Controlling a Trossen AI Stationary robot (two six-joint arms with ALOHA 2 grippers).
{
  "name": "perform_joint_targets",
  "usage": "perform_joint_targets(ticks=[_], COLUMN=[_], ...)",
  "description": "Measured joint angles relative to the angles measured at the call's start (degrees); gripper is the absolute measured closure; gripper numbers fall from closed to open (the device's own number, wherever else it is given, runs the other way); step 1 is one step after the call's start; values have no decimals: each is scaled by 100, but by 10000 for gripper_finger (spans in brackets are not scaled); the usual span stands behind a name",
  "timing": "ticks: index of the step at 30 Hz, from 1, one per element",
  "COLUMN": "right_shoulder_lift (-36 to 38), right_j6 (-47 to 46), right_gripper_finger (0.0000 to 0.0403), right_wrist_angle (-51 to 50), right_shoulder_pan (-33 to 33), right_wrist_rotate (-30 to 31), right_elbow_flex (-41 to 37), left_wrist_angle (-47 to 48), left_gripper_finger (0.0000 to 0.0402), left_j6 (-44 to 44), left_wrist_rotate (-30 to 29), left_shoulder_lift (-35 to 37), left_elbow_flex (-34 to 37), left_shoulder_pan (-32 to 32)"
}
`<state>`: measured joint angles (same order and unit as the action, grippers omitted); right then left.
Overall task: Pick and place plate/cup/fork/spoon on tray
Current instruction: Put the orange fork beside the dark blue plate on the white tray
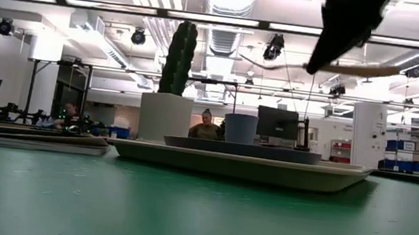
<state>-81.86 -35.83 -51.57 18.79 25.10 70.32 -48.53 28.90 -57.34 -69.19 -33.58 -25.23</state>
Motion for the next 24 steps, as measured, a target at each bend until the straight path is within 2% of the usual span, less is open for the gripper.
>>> perform_joint_targets(ticks=[4, 10, 14, 20, 24], right_shoulder_lift=[677, 1357, 1414, 1322, 1225], right_j6=[266, 901, 1468, 2181, 2528], right_gripper_finger=[370, 370, 370, 370, 370], right_wrist_angle=[240, 1207, 1644, 1764, 1800], right_shoulder_pan=[-740, -2135, -3055, -4202, -4654], right_wrist_rotate=[-216, -1377, -2078, -2577, -2876], right_elbow_flex=[-799, -1867, -2279, -2605, -2664], left_wrist_angle=[2, 4, 1, 0, 0], left_gripper_finger=[148, 148, 148, 148, 148], left_j6=[1, 1, 3, 3, 5], left_wrist_rotate=[0, 0, 0, 0, 0], left_shoulder_lift=[0, -2, 0, 0, 0], left_elbow_flex=[-2, 2, -11, -9, -11], left_shoulder_pan=[0, 2, 2, 2, 2])
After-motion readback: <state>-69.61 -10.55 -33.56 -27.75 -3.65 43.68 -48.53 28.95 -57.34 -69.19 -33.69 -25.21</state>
